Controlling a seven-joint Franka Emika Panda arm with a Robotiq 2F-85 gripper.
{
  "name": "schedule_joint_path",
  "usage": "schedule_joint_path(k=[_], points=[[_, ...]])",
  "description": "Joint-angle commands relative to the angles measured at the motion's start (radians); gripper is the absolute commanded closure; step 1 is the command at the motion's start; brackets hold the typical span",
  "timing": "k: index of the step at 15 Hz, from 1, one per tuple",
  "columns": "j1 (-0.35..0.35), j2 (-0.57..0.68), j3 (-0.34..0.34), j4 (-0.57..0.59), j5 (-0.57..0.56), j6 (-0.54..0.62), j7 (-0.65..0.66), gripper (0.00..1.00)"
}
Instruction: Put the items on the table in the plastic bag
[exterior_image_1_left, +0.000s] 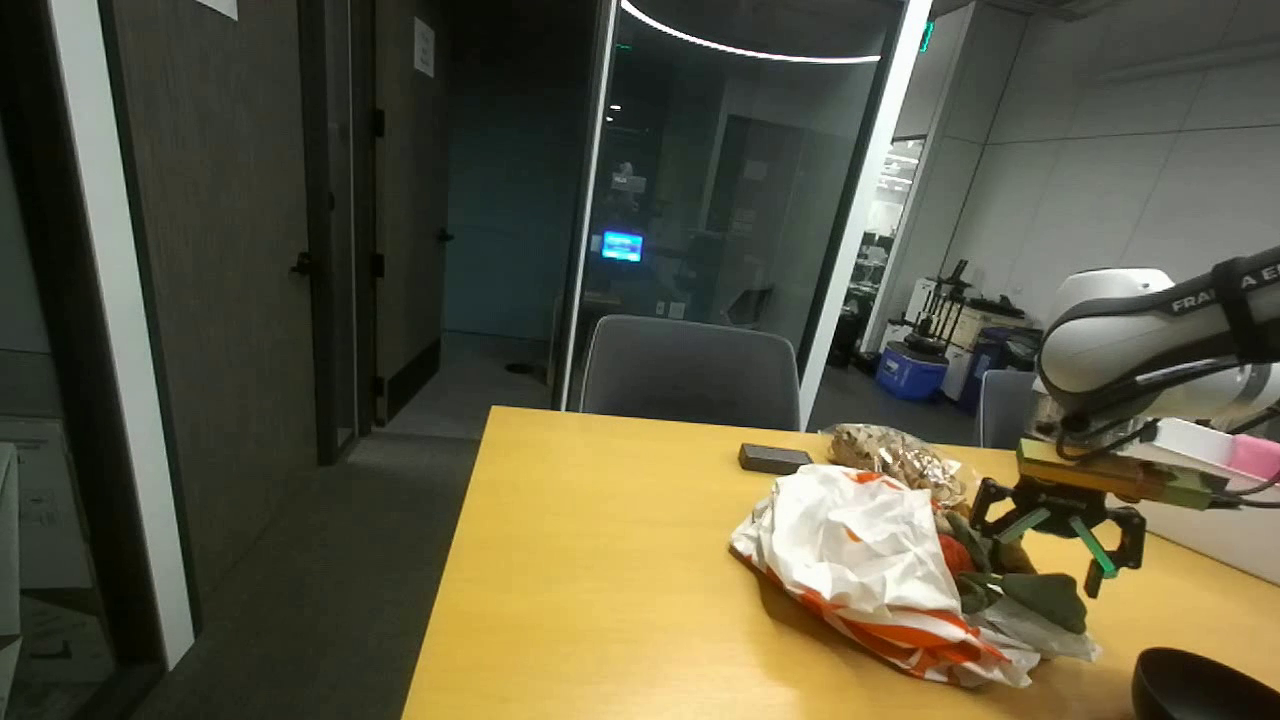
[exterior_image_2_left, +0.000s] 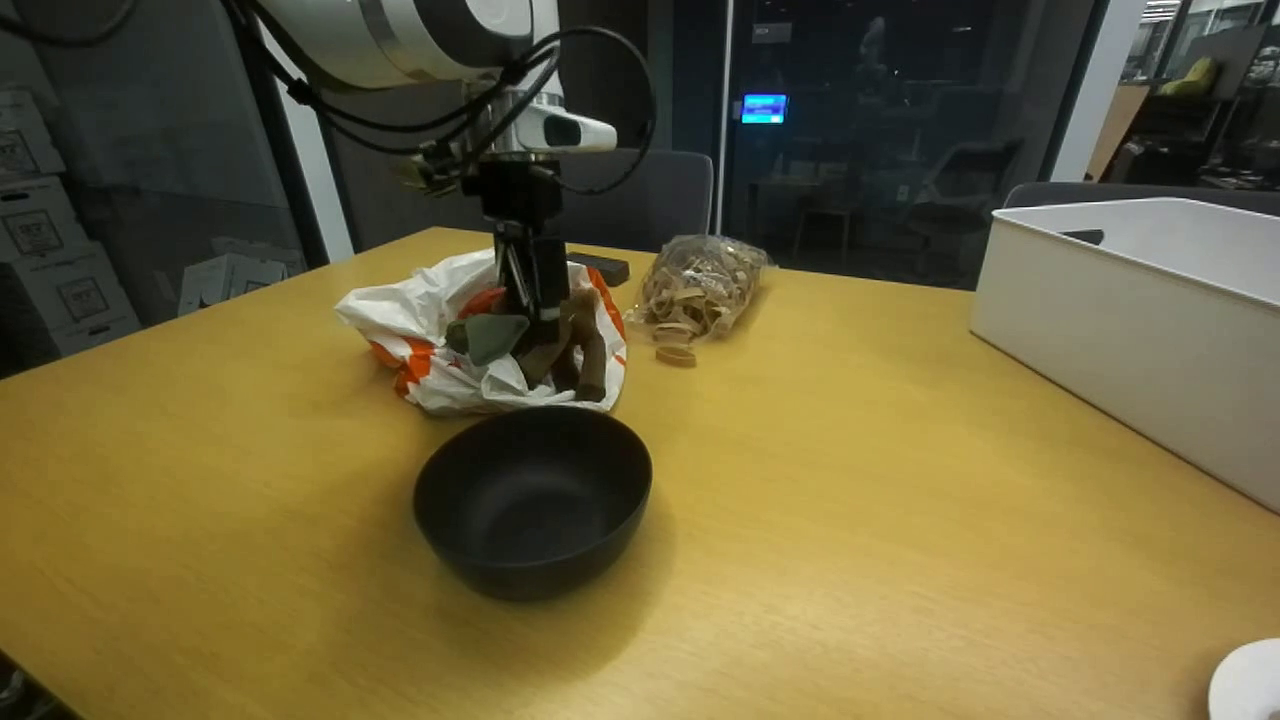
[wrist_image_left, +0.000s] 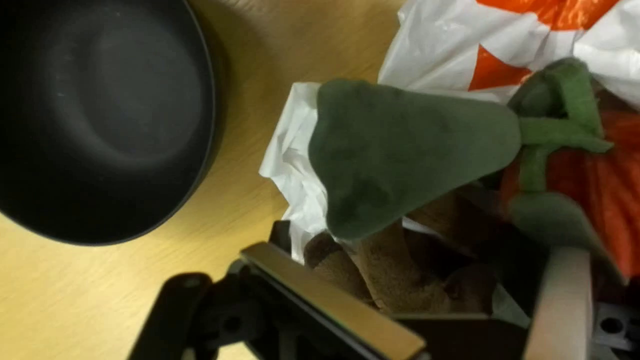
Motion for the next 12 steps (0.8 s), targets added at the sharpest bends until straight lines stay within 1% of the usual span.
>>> schedule_joint_path(k=[1,3,5,7,9,12], points=[[0.007,0.055,-0.027,0.035,-0.002,0.028,0.114,0.0],[0.007,0.058,-0.04,0.042,-0.006,-0.044,0.131,0.0],[0.005,0.049,-0.046,0.021,-0.003,-0.035,0.126,0.0],[0.005,0.071,-0.048,0.037,0.003,-0.059,0.115,0.0],[-0.002,0.087,-0.044,0.048,0.025,-0.083,0.077,0.0],[-0.007,0.11,-0.046,0.06,0.043,-0.094,0.062,0.0]])
